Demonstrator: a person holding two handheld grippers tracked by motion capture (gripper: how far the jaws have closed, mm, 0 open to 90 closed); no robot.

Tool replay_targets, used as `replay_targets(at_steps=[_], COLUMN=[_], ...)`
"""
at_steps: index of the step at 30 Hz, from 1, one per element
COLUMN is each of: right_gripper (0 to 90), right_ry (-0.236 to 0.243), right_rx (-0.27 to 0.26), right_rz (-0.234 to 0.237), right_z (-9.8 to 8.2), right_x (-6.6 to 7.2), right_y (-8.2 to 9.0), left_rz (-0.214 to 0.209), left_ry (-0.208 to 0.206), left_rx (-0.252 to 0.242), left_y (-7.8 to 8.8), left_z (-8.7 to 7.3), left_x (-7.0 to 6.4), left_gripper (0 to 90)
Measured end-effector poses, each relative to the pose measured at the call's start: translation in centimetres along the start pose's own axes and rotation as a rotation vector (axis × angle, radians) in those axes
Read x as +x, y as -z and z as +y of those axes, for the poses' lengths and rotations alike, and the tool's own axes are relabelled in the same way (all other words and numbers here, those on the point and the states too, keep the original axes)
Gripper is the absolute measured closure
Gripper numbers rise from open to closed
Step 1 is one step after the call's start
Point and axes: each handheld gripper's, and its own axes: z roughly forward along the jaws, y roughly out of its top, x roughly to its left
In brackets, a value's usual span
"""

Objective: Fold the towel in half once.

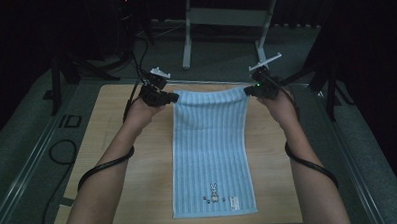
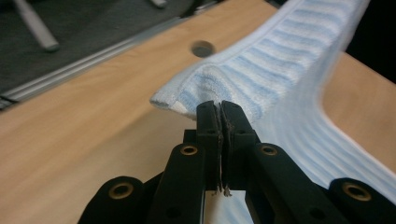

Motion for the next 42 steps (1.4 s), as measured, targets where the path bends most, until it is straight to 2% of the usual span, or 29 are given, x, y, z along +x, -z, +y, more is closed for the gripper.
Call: replay_targets(at_steps=[1,4,5,6,7,8,9,10,11,12,13,15,16,17,19,20,21,22,23,24,26,27,31,34,37,38,41,42], right_gripper=[88.7,88.6,88.6,88.6,88.6,88.6,88.6,88.6,88.6,88.6,88.6,88.6,88.6,88.6,88.5,88.5,88.5,88.5,88.5,88.5,88.5,88.5,88.5,88.5,88.6,88.5,88.5,88.5], right_ry=[0.009,0.043,0.043,0.056,0.056,0.060,0.060,0.066,0.066,0.070,0.061,0.079,0.078,0.082,0.088,0.089,0.087,0.077,0.077,0.058,0.035,0.025,0.009,-0.007,-0.009,-0.008,-0.006,-0.003], right_rx=[-0.004,-0.011,-0.011,-0.029,-0.029,-0.044,-0.044,-0.047,-0.047,-0.054,-0.054,-0.054,-0.053,-0.053,-0.042,-0.029,-0.016,-0.003,-0.003,0.026,0.052,0.059,0.107,0.115,0.119,0.112,0.024,-0.014], right_rz=[0.005,0.033,0.033,0.057,0.057,0.078,0.078,0.101,0.101,0.107,0.127,0.144,0.160,0.169,0.191,0.196,0.206,0.218,0.218,0.245,0.270,0.274,0.284,0.283,0.259,0.249,0.233,0.218], right_z=[-0.6,-2.5,-2.5,-4.1,-4.1,-5.8,-5.8,-7.5,-7.5,-8.8,-9.6,-11.1,-11.9,-12.7,-14.3,-15.0,-15.8,-16.5,-16.5,-18.0,-19.3,-19.8,-20.9,-20.7,-19.5,-19.0,-17.4,-17.2], right_x=[0.3,1.5,1.5,2.3,2.3,3.1,3.1,3.9,3.9,4.4,4.8,5.7,6.1,6.5,7.2,7.6,7.9,8.1,8.1,8.5,8.7,8.8,8.9,8.4,7.5,7.1,6.3,6.3], right_y=[0.2,0.8,0.8,1.3,1.3,1.8,1.8,2.1,2.1,2.3,2.4,2.5,2.5,2.4,2.1,1.7,1.3,0.8,0.8,-0.2,-1.2,-1.6,-3.4,-4.2,-4.6,-4.4,-1.9,-0.5], left_rz=[0.000,-0.048,-0.048,-0.084,-0.084,-0.101,-0.101,-0.122,-0.122,-0.121,-0.139,-0.145,-0.145,-0.152,-0.186,-0.176,-0.180,-0.205,-0.205,-0.210,-0.222,-0.224,-0.220,-0.203,-0.174,-0.155,-0.117,-0.133], left_ry=[-0.023,-0.039,-0.039,-0.036,-0.036,-0.038,-0.038,-0.031,-0.031,-0.042,-0.031,-0.023,-0.023,-0.035,-0.016,-0.023,-0.009,0.010,0.010,0.037,0.038,0.063,0.062,0.058,0.053,0.047,-0.018,-0.038], left_rx=[0.002,-0.011,-0.011,-0.024,-0.024,-0.022,-0.022,-0.021,-0.021,-0.011,0.002,0.007,0.007,0.047,0.082,0.089,0.096,0.107,0.107,0.123,0.142,0.151,0.185,0.196,0.157,0.122,0.027,-0.002], left_y=[0.2,1.0,1.0,1.5,1.5,1.8,1.8,1.9,1.9,2.0,1.9,1.8,1.8,1.2,0.4,0.1,-0.2,-0.6,-0.6,-1.2,-1.6,-2.1,-3.3,-4.0,-3.8,-3.3,-0.5,0.5], left_z=[-0.5,-2.2,-2.2,-3.5,-3.5,-4.8,-4.8,-6.1,-6.1,-7.3,-8.1,-9.4,-9.4,-11.0,-12.9,-13.8,-14.8,-15.6,-15.6,-17.1,-17.7,-18.4,-18.7,-17.9,-16.1,-15.4,-13.9,-13.8], left_x=[-0.5,-1.7,-1.7,-2.4,-2.4,-2.9,-2.9,-3.4,-3.4,-4.0,-4.3,-4.8,-4.8,-5.6,-6.3,-6.7,-6.9,-6.9,-6.9,-7.0,-7.0,-6.8,-6.8,-6.6,-6.3,-6.4,-7.6,-8.4], left_gripper=[86.7,86.6,86.6,86.6,86.6,86.6,86.7,86.6,86.6,86.7,86.7,86.6,86.6,86.6,86.6,86.6,86.6,86.5,86.6,86.6,86.5,86.5,86.5,86.5,86.5,86.4,86.3,86.2])
